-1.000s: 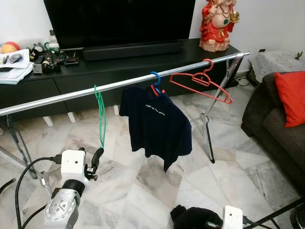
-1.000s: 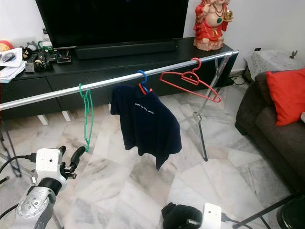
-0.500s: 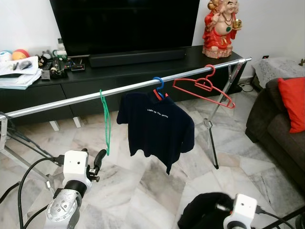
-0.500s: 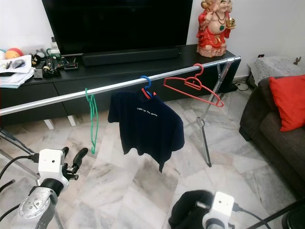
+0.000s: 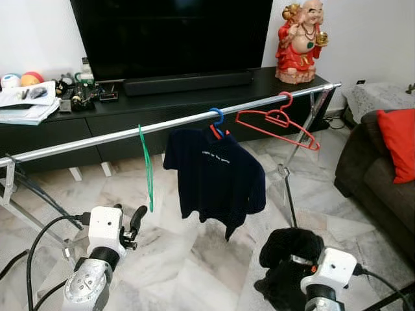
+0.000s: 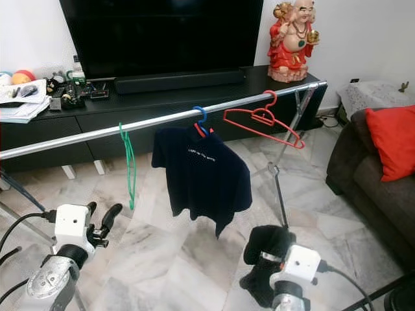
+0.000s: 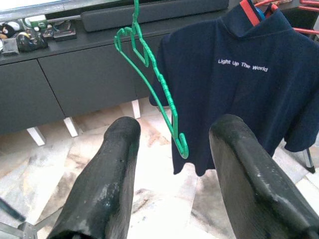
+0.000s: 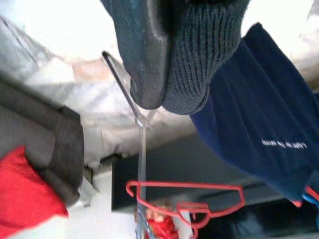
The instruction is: Hang hanger
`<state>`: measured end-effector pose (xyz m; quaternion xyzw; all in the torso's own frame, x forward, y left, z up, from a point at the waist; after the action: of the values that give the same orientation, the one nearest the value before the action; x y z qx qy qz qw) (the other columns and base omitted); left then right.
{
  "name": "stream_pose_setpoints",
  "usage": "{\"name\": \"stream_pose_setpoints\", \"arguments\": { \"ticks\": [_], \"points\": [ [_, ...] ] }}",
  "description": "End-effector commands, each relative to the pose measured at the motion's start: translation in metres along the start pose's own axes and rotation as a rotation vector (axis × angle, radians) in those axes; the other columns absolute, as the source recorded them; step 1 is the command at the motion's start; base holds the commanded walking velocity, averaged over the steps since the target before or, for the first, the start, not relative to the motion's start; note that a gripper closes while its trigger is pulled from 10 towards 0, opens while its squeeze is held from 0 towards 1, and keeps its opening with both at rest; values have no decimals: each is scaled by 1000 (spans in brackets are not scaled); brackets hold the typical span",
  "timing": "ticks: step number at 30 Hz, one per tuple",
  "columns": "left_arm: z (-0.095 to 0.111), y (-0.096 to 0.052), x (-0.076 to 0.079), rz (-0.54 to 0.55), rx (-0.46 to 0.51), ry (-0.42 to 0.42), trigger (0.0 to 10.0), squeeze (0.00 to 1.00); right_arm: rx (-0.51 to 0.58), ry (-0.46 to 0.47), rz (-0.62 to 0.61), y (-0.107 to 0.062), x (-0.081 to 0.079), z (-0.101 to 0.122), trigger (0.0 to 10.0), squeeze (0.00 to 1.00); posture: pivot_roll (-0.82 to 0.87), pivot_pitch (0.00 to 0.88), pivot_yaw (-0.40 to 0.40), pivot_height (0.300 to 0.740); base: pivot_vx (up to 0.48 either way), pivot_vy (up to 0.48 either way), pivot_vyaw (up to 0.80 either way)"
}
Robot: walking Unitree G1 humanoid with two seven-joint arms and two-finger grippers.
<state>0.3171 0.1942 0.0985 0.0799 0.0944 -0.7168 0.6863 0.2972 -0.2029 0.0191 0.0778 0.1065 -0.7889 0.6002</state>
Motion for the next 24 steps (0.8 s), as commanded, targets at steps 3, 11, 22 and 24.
{"name": "stream_pose_setpoints", "arguments": {
  "ticks": [3, 11, 22, 24],
  "points": [
    [2, 0, 2, -12, 7, 8, 10000, 0, -5, 0, 3, 1, -4, 3, 10000, 0, 34, 0, 14, 740, 270, 0, 0],
    [5, 2, 1, -7, 14, 15, 10000, 0, -6, -2, 29, 4, -11, 10, 10000, 0, 30, 0, 20, 740, 298, 0, 0],
    [7, 5, 0, -4, 15, 16, 10000, 0, -31, -21, 104, 5, -28, 9, 10000, 0, 38, 0, 16, 740, 307, 0, 0],
    [7, 5, 0, -3, 15, 16, 10000, 0, -33, -22, 118, 5, -30, 9, 10000, 0, 38, 0, 16, 740, 307, 0, 0]
  ]
}}
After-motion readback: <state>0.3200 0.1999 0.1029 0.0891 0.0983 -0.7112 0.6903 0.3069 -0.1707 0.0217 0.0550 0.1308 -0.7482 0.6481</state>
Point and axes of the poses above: a point about 5 cm out from each wrist's last joint towards the gripper, its own y axis pointing out of the wrist towards the gripper, its own z axis along the axis of the wrist's last joint, x = y × z, the point moved 6 cm from there along y, pointing out of the wrist towards the gripper, and after that the axes turned 10 degrees about y, right-handed, at the moved point
